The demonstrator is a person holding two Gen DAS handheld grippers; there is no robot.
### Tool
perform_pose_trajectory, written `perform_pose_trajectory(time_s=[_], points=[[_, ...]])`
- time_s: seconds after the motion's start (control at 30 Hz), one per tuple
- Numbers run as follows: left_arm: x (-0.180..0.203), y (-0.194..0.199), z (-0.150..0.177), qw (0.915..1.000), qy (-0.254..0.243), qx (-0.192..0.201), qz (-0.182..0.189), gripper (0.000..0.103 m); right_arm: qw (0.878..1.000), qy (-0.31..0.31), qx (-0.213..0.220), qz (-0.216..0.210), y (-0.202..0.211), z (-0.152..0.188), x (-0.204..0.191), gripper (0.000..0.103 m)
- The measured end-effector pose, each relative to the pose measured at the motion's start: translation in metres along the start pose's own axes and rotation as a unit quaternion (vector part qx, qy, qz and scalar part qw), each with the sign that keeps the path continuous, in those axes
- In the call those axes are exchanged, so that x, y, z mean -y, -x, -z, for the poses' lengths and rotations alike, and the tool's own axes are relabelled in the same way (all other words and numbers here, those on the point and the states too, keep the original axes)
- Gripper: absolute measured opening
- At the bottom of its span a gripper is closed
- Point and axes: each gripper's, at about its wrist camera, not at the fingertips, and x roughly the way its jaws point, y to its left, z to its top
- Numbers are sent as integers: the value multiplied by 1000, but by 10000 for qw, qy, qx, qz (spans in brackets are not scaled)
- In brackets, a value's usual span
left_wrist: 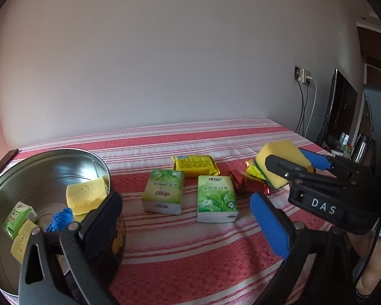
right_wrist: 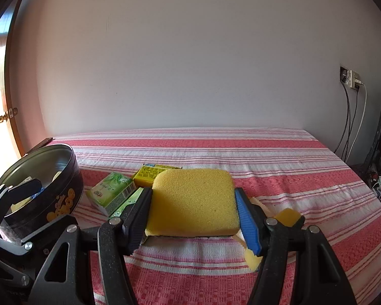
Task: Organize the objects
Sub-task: 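Grasp the plain yellow sponge with the right tool and lift it, then grasp the green tea-print tissue pack with the left tool while the right tool holds the sponge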
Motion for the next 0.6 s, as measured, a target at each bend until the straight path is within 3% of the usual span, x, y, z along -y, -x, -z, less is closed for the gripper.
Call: perform_pose_trajectory(time_s=[0.13, 0.23, 0.3, 0.6], points=[[5, -14, -5, 9998, 35, -177, 107, 101, 9995, 25, 189, 262, -3, -4, 0, 65], [13, -27, -6, 9987, -12, -418, 283, 95, 9992, -57, 226, 326, -6, -3, 5, 65], [18, -39, -5, 9976, -61, -615, 320, 84, 9990, -94, 251, 351, -6, -1, 6, 65], [34, -88, -4, 9865, -299, -1549, 431, 67, 9992, -180, 223, 285, -10, -3, 12, 66]])
